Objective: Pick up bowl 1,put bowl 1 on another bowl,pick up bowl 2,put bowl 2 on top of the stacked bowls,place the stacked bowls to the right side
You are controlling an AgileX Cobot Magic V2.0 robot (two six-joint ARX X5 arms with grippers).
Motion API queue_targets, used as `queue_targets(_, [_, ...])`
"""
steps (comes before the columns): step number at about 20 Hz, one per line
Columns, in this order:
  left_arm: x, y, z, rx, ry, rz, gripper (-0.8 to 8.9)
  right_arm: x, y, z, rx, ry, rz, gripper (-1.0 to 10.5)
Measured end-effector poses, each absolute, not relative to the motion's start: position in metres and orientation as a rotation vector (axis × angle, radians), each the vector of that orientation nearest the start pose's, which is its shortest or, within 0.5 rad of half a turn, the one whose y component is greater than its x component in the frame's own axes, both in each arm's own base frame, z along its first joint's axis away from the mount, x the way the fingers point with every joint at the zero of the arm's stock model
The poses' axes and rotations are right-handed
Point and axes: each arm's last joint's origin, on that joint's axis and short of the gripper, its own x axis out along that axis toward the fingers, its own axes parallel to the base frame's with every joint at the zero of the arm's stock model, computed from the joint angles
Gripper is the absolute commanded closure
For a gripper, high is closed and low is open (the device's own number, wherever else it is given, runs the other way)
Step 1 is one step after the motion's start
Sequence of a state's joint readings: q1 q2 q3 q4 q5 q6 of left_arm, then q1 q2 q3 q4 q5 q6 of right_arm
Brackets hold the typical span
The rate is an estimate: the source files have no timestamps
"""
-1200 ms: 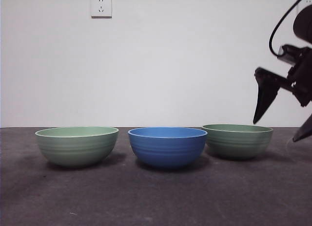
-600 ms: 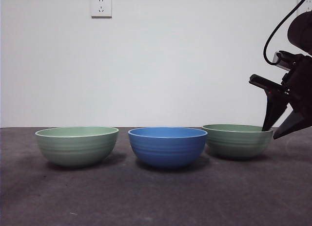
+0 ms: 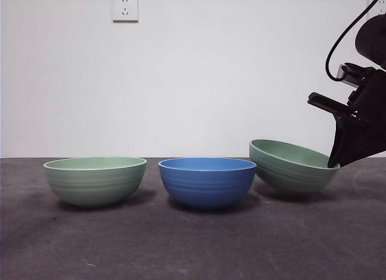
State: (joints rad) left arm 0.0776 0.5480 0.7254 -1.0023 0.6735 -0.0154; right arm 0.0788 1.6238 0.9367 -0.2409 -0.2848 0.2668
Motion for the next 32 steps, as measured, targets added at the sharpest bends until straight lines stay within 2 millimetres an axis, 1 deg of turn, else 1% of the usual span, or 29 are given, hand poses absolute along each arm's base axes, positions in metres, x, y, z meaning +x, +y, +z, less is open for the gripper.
queue_targets(1, [0.088,-0.011,0.277,-0.321,0.783,-0.555,2.47,0.316,0.033,0.186,0.34,0.958,0.214,9.6])
queue_targets(2, [0.088,-0.011,0.277,-0.321,0.783,-0.555,2.47,0.313,0.033,0.195,0.338,0.932,0.219,9.6])
queue_targets(4, [0.088,-0.011,0.277,-0.32,0.783,-0.555,2.47,0.307,0.036,0.225,0.328,0.857,0.245,9.6])
queue_targets(5, [0.088,-0.011,0.277,-0.318,0.783,-0.551,2.47,0.304,0.04,0.246,0.318,0.812,0.269,9.6])
queue_targets(6, [0.088,-0.011,0.277,-0.314,0.784,-0.541,2.47,0.301,0.045,0.262,0.304,0.784,0.292,9.6])
queue_targets(7, [0.088,-0.01,0.277,-0.306,0.786,-0.524,2.47,0.297,0.054,0.277,0.28,0.768,0.328,9.6])
queue_targets(8, [0.088,-0.01,0.276,-0.302,0.787,-0.515,2.47,0.295,0.063,0.286,0.257,0.773,0.363,9.6])
queue_targets(10, [0.088,-0.01,0.276,-0.298,0.787,-0.509,2.47,0.291,0.085,0.291,0.218,0.778,0.436,9.6])
queue_targets(12, [0.088,-0.01,0.276,-0.295,0.787,-0.507,2.47,0.287,0.105,0.288,0.178,0.792,0.477,9.6])
queue_targets(14, [0.088,-0.01,0.276,-0.295,0.786,-0.507,2.47,0.285,0.126,0.278,0.122,0.822,0.478,9.6])
queue_targets(17, [0.088,-0.01,0.276,-0.295,0.787,-0.507,2.47,0.291,0.148,0.252,0.072,0.899,0.49,9.6])
queue_targets(19, [0.088,-0.01,0.276,-0.295,0.787,-0.507,2.47,0.295,0.158,0.236,0.034,0.939,0.469,9.6])
queue_targets(22, [0.088,-0.011,0.276,-0.29,0.789,-0.516,2.47,0.301,0.166,0.214,0.003,1.0,0.448,9.6])
queue_targets(24, [0.088,-0.011,0.276,-0.282,0.791,-0.514,2.47,0.303,0.168,0.206,-0.006,1.011,0.437,9.6])
queue_targets(26, [0.088,-0.011,0.276,-0.276,0.793,-0.503,2.47,0.304,0.168,0.206,-0.005,1.01,0.44,8.9])
queue_targets(28, [0.089,-0.011,0.275,-0.268,0.8,-0.481,2.47,0.304,0.168,0.206,0.0,1.007,0.447,7.3])
queue_targets(29, [0.091,-0.01,0.275,-0.264,0.807,-0.468,2.47,0.304,0.169,0.206,0.001,1.007,0.449,6.9])
queue_targets(32, [0.1,-0.01,0.273,-0.266,0.82,-0.462,2.47,0.303,0.17,0.206,0.021,1.018,0.491,6.9])
